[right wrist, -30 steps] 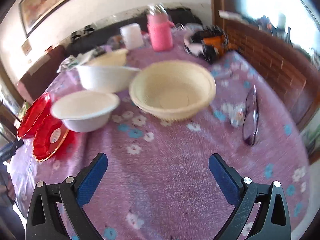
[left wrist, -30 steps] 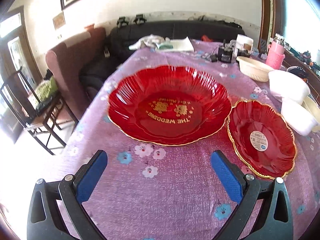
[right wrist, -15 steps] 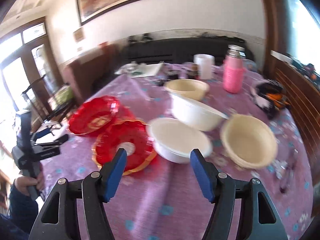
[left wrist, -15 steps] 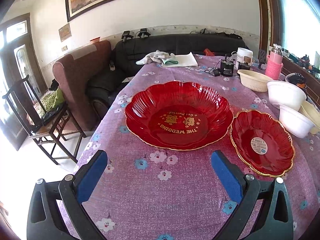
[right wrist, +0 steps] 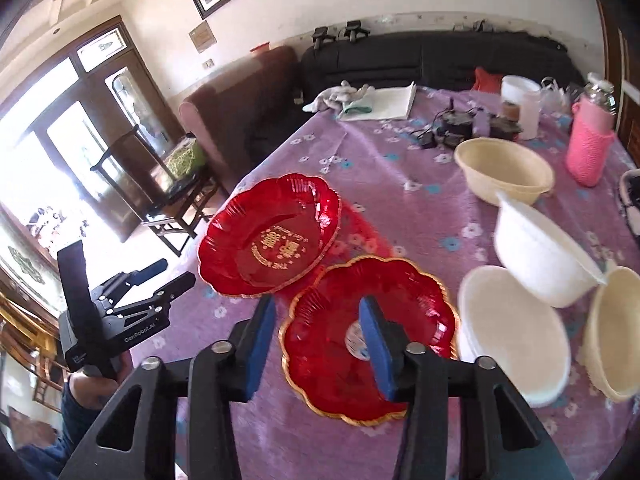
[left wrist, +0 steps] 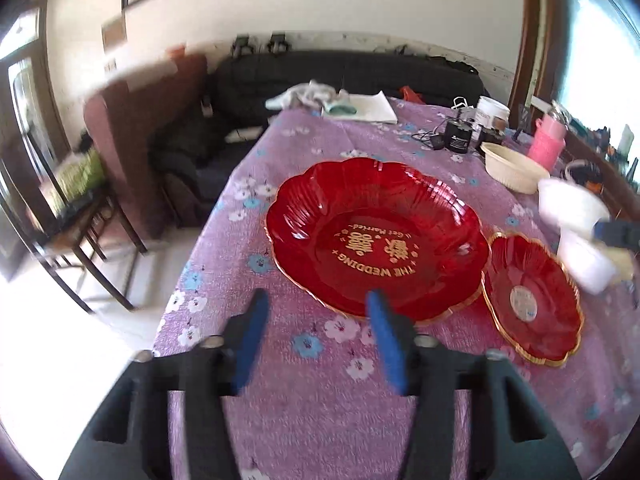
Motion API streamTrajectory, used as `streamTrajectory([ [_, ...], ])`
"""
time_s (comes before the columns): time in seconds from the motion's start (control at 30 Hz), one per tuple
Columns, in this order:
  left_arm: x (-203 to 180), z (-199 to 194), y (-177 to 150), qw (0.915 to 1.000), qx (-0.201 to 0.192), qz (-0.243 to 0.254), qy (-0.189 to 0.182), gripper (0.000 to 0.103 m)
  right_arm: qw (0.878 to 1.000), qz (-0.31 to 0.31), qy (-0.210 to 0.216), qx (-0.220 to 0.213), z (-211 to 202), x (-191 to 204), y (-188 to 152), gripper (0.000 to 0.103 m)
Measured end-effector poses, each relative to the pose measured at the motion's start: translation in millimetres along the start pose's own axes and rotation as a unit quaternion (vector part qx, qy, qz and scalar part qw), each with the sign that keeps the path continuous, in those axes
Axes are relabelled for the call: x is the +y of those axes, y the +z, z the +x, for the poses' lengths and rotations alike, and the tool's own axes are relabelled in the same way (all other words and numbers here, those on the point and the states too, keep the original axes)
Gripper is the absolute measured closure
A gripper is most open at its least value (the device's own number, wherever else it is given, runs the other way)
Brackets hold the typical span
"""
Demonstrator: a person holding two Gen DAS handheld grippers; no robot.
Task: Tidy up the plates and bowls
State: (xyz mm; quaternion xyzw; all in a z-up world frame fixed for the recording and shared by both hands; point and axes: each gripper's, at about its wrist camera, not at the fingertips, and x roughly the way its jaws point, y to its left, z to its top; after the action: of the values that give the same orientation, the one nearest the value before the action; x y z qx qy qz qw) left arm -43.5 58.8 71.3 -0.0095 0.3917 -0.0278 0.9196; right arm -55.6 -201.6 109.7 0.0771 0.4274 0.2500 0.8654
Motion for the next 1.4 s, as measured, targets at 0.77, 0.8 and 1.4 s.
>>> streamTrajectory([
  [0.77, 53, 79, 39, 0.9895, 0.077, -0.100, -0.071, 0.085, 0.995, 0.064, -0.020, 0.070, 126, -19, 52, 0.086],
  [0.8, 52, 81, 39, 0.9901, 0.079, -0.097, -0.065, 0.089, 0.995, 0.065, -0.021, 0.072, 129, -19, 52, 0.088],
  [1.4, 57, 23, -6, 0.9951, 0.053, -0.081, -0.023, 0.093, 0.998, 0.037, -0.009, 0.049, 100, 20, 17, 0.094],
])
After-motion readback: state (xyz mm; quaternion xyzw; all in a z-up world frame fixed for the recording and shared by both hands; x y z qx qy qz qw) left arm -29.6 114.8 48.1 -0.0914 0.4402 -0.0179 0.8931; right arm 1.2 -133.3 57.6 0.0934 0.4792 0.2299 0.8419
